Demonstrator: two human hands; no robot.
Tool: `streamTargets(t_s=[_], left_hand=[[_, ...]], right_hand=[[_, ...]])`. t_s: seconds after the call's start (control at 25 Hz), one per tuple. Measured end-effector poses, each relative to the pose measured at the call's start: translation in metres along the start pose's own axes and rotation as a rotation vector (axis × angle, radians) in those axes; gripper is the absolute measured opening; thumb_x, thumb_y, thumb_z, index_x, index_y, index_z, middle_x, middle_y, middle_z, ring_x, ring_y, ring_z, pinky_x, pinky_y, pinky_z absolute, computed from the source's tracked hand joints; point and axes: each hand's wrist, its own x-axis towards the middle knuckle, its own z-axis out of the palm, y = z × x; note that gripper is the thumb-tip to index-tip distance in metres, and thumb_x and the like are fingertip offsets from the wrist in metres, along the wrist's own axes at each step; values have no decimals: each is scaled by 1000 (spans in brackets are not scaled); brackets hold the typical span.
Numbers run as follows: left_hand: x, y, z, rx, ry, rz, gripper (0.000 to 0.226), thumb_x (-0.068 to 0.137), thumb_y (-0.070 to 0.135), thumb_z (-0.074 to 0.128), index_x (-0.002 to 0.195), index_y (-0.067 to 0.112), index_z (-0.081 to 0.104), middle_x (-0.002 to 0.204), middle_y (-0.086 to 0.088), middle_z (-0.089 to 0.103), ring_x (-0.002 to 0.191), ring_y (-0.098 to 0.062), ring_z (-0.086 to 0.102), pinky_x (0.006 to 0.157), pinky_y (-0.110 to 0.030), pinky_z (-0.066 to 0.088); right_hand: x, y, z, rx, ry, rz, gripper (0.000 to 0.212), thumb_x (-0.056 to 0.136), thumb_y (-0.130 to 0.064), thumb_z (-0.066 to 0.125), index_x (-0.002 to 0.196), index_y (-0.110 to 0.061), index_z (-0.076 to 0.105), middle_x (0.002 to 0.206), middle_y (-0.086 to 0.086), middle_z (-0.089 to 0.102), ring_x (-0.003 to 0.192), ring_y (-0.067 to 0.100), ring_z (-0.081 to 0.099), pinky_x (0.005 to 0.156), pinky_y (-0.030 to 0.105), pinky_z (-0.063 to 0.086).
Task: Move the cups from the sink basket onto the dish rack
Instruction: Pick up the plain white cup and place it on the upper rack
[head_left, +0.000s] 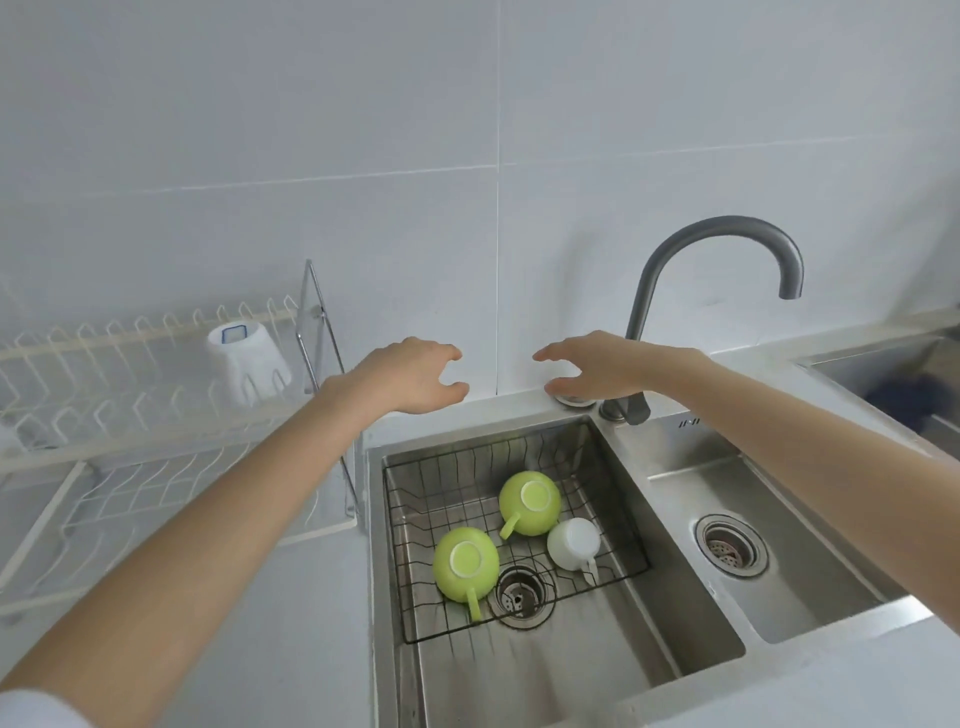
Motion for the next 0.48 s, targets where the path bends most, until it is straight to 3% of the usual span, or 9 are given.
streamTargets(t_s=[0.16, 0.28, 0.48], left_hand=[[23, 29, 30, 28, -106, -23, 55, 91, 40, 39, 141, 19, 26, 149, -5, 35, 135, -26, 32, 104, -38, 34], [41, 48, 57, 5, -204, -31, 54, 92, 39, 39, 140, 17, 28, 146, -10, 37, 133, -28, 35, 103, -37, 35], [66, 73, 108, -108, -323, -10, 56, 92, 38, 39, 141, 14, 26, 148, -12, 36, 134, -29, 34, 108, -37, 34]], right_hand=[[0, 45, 26, 55, -24, 34, 50, 94, -32, 43, 142, -22, 32, 142, 4, 46, 131, 23, 40, 107, 36, 33], [2, 70, 50, 103, -74, 45, 50, 95, -29, 43, 142, -18, 32, 125, 6, 50, 131, 26, 39, 106, 34, 32], [16, 106, 96, 218, -181, 91, 53, 95, -31, 43, 144, -17, 28, 142, 12, 46, 131, 29, 39, 107, 34, 32]])
